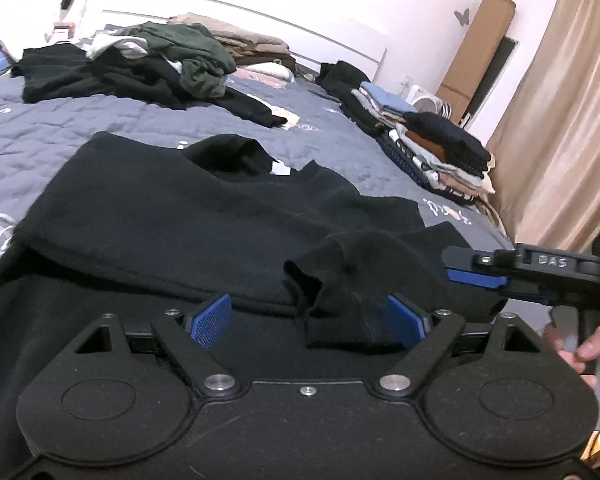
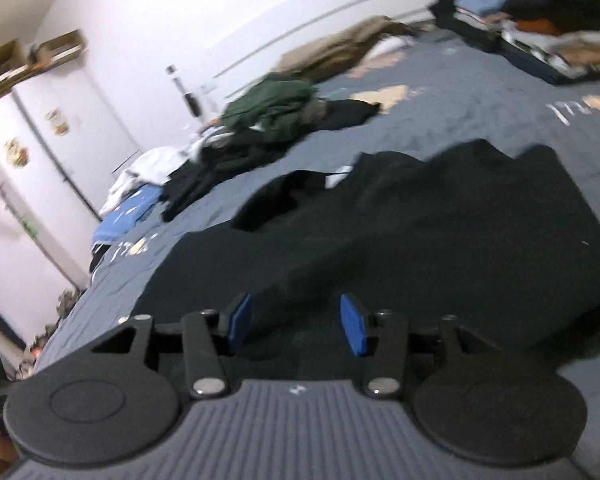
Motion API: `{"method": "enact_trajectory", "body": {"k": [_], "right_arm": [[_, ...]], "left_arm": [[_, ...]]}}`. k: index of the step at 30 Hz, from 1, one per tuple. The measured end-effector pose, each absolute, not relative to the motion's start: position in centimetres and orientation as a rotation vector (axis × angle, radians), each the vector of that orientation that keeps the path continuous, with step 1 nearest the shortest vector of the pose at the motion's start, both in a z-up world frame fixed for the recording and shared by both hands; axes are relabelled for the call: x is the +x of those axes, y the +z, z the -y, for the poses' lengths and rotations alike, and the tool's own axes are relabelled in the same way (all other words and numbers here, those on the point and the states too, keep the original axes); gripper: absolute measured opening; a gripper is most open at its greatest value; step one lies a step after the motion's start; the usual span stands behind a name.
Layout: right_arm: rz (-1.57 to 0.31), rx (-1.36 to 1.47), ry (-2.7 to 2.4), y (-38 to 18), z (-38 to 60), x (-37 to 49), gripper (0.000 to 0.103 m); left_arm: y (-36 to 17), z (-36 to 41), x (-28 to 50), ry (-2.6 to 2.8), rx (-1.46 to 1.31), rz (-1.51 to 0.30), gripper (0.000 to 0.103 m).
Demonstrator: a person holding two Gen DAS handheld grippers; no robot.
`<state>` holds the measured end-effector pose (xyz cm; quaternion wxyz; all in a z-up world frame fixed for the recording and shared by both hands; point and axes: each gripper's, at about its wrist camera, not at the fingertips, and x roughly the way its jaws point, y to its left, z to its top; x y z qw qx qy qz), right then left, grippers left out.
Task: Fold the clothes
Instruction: 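Lift the sleeve with the right gripper and lay it across the body, then grasp the folded sweatshirt edge with the left gripper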
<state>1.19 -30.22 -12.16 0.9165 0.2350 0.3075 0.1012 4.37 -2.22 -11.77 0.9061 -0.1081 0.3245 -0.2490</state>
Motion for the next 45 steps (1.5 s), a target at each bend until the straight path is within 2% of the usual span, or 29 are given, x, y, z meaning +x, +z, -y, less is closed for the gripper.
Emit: {"method": "enact_trajectory", "body": {"k": [11, 12, 13, 14, 15, 19, 25, 28, 30, 32, 35, 37, 43, 45], "right_arm": [[-0.662, 0.515, 0.112, -14.2, 34.3, 1.6, 0.049], [-0.661, 0.518, 0.112, -14.3, 34.4, 1.7, 0.049], [-0.66, 0.522, 0.112, -14.4, 34.6, 1.8, 0.049], [-0.66, 0.525, 0.111, -14.4, 34.7, 1.8, 0.049], [-0.66, 0.53, 0.112, -14.4, 34.9, 1.7, 0.049], [-0.643, 0.551, 0.138, -13.8, 35.0, 1.6, 0.049], [-0.638, 0.506, 0.166, -13.8, 33.8, 1.6, 0.05], [-0.697, 0.515, 0.16, -15.4, 33.5, 2.5, 0.05], [-0.739, 0.518, 0.163, -16.3, 33.1, 3.0, 0.05], [-0.765, 0.494, 0.165, -16.3, 32.7, 3.1, 0.051], [-0.805, 0.423, 0.179, -15.9, 32.3, 3.0, 0.051], [-0.838, 0.376, 0.165, -15.9, 32.4, 2.8, 0.051], [-0.828, 0.402, 0.259, -14.8, 32.3, 1.5, 0.051], [-0.811, 0.364, 0.308, -14.6, 31.6, 1.0, 0.051]], "left_arm": [[-16.1, 6.9, 12.8, -0.488, -0.312, -0.792, 0.082], [-16.5, 7.2, 13.3, -0.486, -0.319, -0.809, 0.075], [-16.9, 7.5, 13.7, -0.491, -0.325, -0.823, 0.044], [-17.0, 7.8, 13.8, -0.51, -0.324, -0.826, 0.029], [-16.8, 8.0, 13.7, -0.527, -0.312, -0.823, 0.02], [-14.0, 7.8, 13.4, -0.545, -0.23, -0.729, 0.014], [-7.2, 1.9, 14.9, -0.471, -0.222, -0.586, 0.014], [-6.7, -1.0, 16.5, -0.375, -0.189, -0.61, 0.017], [-7.7, -2.3, 17.6, -0.294, -0.15, -0.664, 0.023], [-9.9, -3.5, 18.3, -0.169, -0.097, -0.745, 0.039], [-12.2, -5.4, 17.4, -0.16, -0.137, -0.774, 0.05], [-13.1, -6.0, 16.5, -0.202, -0.183, -0.774, 0.063], [-13.8, -4.7, 15.2, -0.313, -0.33, -0.759, 0.068], [-13.8, -3.0, 14.4, -0.319, -0.278, -0.737, 0.073]]}}
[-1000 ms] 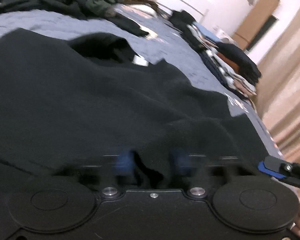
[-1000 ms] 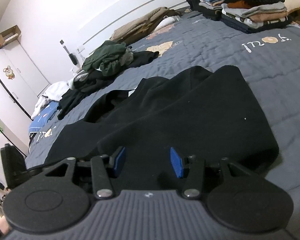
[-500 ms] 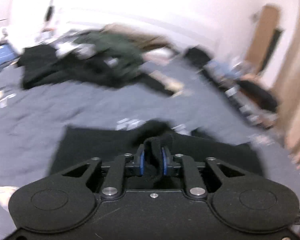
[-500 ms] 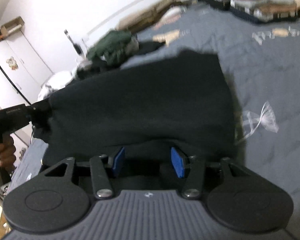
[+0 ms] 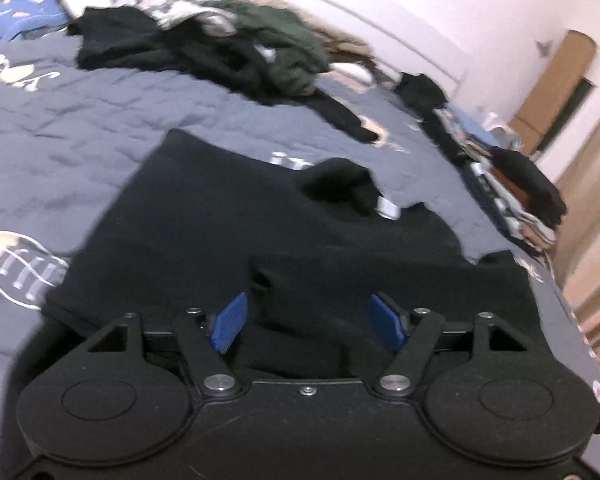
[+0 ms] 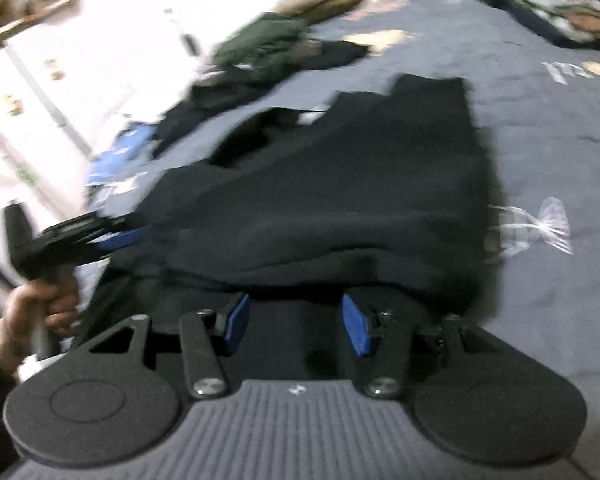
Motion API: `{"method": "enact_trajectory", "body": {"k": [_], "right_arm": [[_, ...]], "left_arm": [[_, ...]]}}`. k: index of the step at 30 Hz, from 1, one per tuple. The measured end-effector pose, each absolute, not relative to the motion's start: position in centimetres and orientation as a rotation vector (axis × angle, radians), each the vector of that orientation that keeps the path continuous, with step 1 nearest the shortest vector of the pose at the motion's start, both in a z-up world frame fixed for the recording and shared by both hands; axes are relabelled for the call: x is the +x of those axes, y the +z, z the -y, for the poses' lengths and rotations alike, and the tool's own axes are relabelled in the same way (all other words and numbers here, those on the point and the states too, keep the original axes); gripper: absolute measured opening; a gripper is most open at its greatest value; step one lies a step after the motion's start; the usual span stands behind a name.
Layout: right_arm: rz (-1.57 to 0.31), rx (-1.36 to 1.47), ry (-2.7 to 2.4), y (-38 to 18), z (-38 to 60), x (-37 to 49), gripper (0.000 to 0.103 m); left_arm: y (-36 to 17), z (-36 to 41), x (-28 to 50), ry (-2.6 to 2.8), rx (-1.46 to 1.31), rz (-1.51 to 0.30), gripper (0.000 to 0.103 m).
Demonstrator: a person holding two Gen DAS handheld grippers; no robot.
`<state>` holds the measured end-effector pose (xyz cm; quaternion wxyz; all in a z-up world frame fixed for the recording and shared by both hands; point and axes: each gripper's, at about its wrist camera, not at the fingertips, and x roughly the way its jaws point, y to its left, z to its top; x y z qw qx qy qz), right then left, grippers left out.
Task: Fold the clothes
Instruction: 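Grasp the folded sweatshirt edge with the left gripper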
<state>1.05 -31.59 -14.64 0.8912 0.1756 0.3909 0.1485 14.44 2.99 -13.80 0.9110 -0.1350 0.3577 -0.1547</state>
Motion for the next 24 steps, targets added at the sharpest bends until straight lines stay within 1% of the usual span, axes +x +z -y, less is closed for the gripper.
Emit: {"method": "enact_trajectory", "body": {"k": [4, 9, 13, 14, 15, 16, 17, 18, 19, 22, 24], "right_arm": [[-0.854, 0.244, 0.15, -16.0, 31.7, 1.2, 0.05], [-0.855, 0.379, 0.156, -16.2, 35.7, 0.1, 0.05], [-0.83, 0.37, 0.086, -15.9, 36.9, 0.0, 0.05], [-0.814, 0.367, 0.074, -15.8, 37.1, -0.1, 0.051], [-0.801, 0.373, 0.066, -15.8, 37.4, -0.1, 0.051], [-0.787, 0.38, 0.057, -15.7, 37.7, -0.2, 0.051], [-0.781, 0.386, 0.051, -15.9, 37.9, -0.1, 0.051], [-0.781, 0.391, 0.043, -16.3, 38.0, 0.2, 0.051], [-0.783, 0.389, 0.032, -16.7, 38.0, 0.5, 0.051], [-0.784, 0.319, 0.013, -17.7, 37.1, 0.9, 0.051], [-0.777, 0.245, 0.012, -18.1, 36.2, 1.1, 0.051]], "left_arm": [[-14.6, -1.1, 14.3, -0.294, -0.199, -0.727, 0.074], [-16.6, -3.4, 15.7, -0.241, -0.308, -0.782, 0.074], [-16.9, -2.5, 16.2, -0.349, -0.346, -0.798, 0.071], [-17.0, -2.1, 16.4, -0.351, -0.339, -0.802, 0.069], [-17.2, -1.7, 16.5, -0.352, -0.332, -0.806, 0.064], [-17.3, -1.3, 16.7, -0.356, -0.329, -0.809, 0.055], [-17.4, -1.2, 16.8, -0.371, -0.342, -0.808, 0.044], [-17.4, -1.2, 16.8, -0.398, -0.361, -0.81, 0.027], [-17.2, -1.2, 16.7, -0.418, -0.369, -0.802, 0.026], [-15.5, -1.0, 15.1, -0.418, -0.321, -0.703, 0.022], [-13.8, -2.0, 14.0, -0.415, -0.359, -0.627, 0.022]]}}
